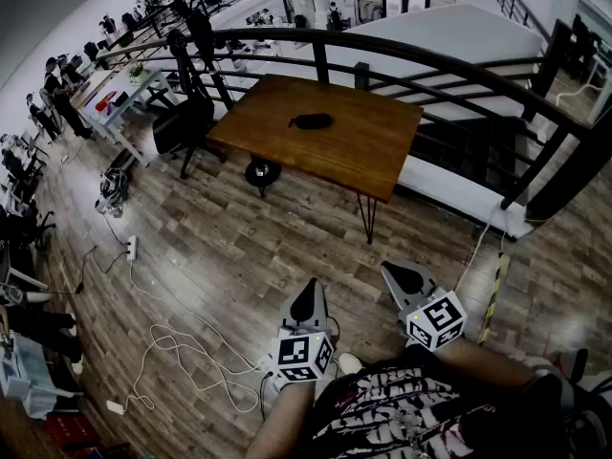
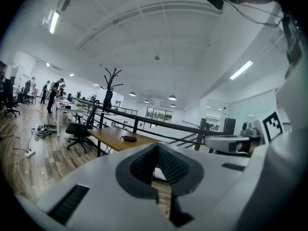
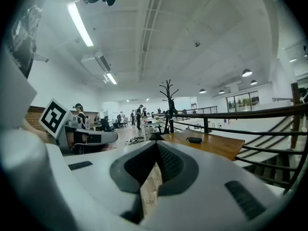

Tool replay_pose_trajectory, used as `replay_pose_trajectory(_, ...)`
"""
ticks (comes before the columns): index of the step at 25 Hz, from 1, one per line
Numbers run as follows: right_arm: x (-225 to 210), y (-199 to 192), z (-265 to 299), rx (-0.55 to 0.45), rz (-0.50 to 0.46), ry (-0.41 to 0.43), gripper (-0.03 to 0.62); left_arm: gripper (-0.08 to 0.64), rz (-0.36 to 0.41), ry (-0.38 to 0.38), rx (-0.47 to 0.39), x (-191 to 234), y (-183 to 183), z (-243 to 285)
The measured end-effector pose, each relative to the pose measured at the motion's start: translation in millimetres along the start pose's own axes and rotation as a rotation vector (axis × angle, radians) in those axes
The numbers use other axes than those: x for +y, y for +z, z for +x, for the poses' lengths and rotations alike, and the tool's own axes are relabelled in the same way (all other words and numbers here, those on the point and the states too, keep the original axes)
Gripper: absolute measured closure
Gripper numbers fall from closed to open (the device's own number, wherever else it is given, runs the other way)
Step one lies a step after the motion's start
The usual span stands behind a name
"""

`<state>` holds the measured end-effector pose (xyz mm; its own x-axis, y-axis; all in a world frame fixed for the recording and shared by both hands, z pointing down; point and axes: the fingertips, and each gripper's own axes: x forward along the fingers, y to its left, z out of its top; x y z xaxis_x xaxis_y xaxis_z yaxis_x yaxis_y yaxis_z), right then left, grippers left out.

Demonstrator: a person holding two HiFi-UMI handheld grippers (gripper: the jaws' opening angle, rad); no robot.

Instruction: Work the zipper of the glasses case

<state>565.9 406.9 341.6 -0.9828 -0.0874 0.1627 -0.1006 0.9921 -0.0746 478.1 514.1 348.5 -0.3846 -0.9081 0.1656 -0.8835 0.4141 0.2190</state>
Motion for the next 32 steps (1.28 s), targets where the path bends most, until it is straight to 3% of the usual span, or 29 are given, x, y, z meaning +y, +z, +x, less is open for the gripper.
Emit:
replay_pose_trajectory(11,21,0,35,0.016,0.003,0.018,0.594,0.560,-0.038,0.034,-0.001,48,3,-1)
replay_pose_trajectory(15,15,-1,50,0.016,0.027,0.018,0.594,0.560,-0.084,0.056,0.003,70,-1,9)
replay_pose_trajectory(19,-8,-3,71,0.020,0.054,0.003,0.594,0.560,-0.132,0.055,-0.001,84,-5,34)
replay_pose_trajectory(23,-38,-8,112,0.036,0.082,0.016,0.594,0.560,-0.112,0.057,0.038,99,-4,78)
replay_pose_trajectory(29,-115,39,182,0.009,0.097,0.049,0.594,0.560,-0.097,0.113,0.047,125,45,164)
replay_pose_trajectory(32,-159,41,212,-0.009,0.097,0.067,0.594,0.560,-0.072,0.131,0.041,132,56,215)
